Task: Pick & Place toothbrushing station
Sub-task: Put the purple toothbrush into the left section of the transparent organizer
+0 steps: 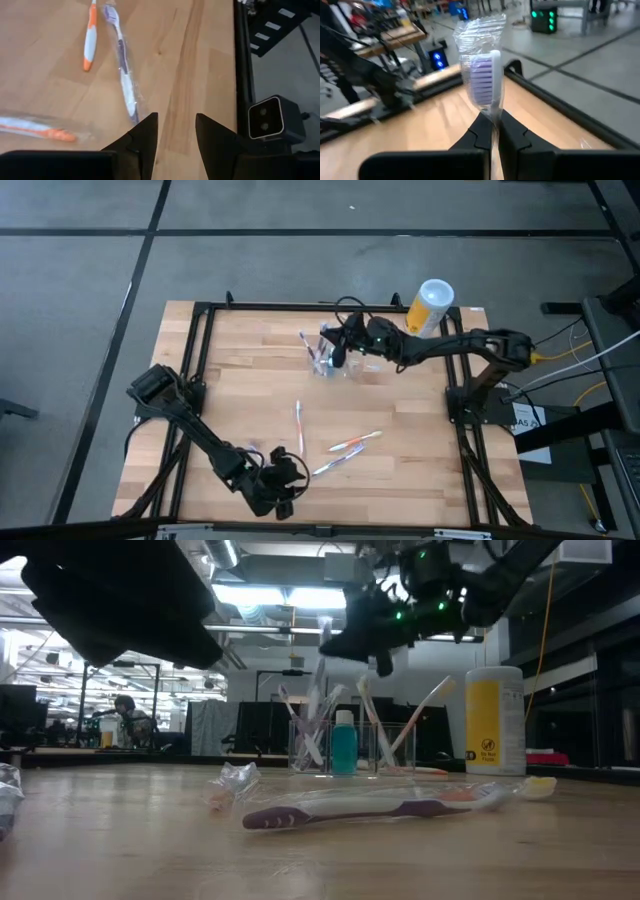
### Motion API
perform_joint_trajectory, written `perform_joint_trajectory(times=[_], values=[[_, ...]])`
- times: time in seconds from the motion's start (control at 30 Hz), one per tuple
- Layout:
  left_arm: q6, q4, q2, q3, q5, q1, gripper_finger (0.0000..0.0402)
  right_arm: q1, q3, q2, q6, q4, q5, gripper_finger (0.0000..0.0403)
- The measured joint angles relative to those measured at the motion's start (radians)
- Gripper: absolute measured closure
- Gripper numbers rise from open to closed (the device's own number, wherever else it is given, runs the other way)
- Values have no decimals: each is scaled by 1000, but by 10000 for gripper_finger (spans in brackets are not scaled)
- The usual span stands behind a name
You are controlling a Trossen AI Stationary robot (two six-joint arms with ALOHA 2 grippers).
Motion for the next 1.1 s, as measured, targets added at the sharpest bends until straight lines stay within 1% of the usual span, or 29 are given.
perform_joint_trajectory(times=[0.13, 0.37, 0.47, 0.67, 0.8, 0.9, 1.0, 1.03, 1.1], values=[[25, -4, 0, 0, -7, 16, 275, 1, 0, 56, 2, -8, 4, 392], [25, 0, 0, 0, -15, 45, 275, 29, 0, 105, -1, -7, 35, 390], [29, 11, 0, 0, -24, 53, 275, 29, 0, 132, 35, -36, 74, 359], [29, 33, -2, 0, -25, 62, 275, 25, 0, 137, 77, -59, 71, 264], [24, 44, -2, 0, -49, 61, 275, 25, 0, 112, 111, -47, 54, 214], [22, 51, -2, 0, -79, 61, 275, 35, 0, 67, 113, -32, 27, 194], [12, 35, -2, 0, -100, 66, 275, 62, 0, 6, 133, -50, 19, 189], [-8, 9, -3, 0, -88, 72, 275, 77, 0, -13, 143, -56, 9, 189], [-45, -63, -6, 0, -12, 93, 275, 115, 0, -59, 175, -69, -23, 193]])
